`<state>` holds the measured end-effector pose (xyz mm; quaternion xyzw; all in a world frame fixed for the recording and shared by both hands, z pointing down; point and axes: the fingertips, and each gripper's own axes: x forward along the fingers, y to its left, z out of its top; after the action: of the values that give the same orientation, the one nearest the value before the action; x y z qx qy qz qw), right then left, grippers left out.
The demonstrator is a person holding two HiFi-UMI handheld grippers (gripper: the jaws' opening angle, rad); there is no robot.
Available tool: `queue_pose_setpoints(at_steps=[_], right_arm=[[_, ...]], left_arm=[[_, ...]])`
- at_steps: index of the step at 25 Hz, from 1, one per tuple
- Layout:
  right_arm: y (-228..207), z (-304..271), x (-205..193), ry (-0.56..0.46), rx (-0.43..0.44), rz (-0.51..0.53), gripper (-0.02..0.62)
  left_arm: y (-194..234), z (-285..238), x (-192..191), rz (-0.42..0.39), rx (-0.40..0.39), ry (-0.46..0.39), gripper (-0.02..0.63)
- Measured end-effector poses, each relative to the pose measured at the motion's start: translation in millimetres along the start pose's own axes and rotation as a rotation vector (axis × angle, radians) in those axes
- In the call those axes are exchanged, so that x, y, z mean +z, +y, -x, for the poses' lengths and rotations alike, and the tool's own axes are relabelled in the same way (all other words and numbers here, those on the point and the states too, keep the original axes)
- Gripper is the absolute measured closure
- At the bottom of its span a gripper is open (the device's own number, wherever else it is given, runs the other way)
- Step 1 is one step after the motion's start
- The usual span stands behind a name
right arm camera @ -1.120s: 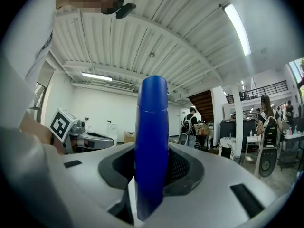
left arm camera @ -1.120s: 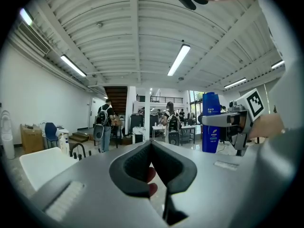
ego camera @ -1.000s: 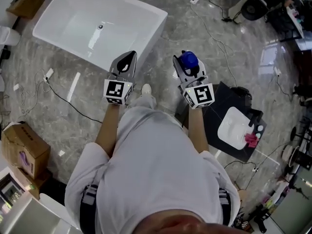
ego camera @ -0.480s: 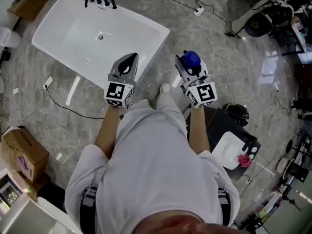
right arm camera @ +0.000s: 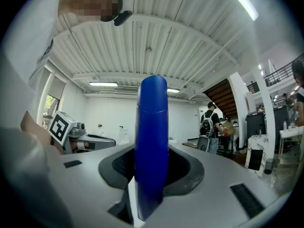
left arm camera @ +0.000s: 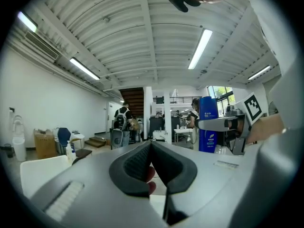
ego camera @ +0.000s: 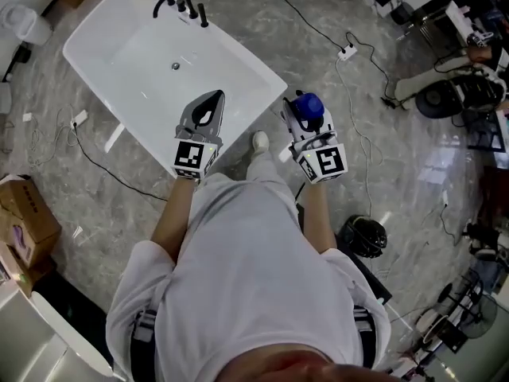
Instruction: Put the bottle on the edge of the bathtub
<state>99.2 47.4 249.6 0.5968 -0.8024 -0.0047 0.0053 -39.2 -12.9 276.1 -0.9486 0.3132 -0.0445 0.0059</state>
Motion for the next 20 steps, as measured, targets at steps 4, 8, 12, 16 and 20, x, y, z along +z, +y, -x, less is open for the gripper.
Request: queue_pose_setpoints(at_steps=[4, 8, 12, 16, 20], right_arm=[[-41, -44, -9, -0.004, 0.064, -0.016, 0.459], [-73, -87, -26, 0.001, 0.131, -0.018, 0.459], [-103, -122, -52, -0.003, 0.184, -0.021, 0.459], [-130, -156, -85, 0.004, 0.203, -0.019, 0.459], [-146, -189, -120, 0.008, 0.222, -0.007, 0.459]], left_arm=[[24, -44, 0, -0.010, 0.093, -0.033, 0.611], [44, -83, 2, -0.002, 0.152, -0.068, 0.611], [62, -121, -17, 0.004, 0.199, -0.068, 0.611], [84, -155, -44, -0.002, 0.228, -0.079, 0.611], [106, -181, -82, 0.014, 0.240, -0.055, 0.611]])
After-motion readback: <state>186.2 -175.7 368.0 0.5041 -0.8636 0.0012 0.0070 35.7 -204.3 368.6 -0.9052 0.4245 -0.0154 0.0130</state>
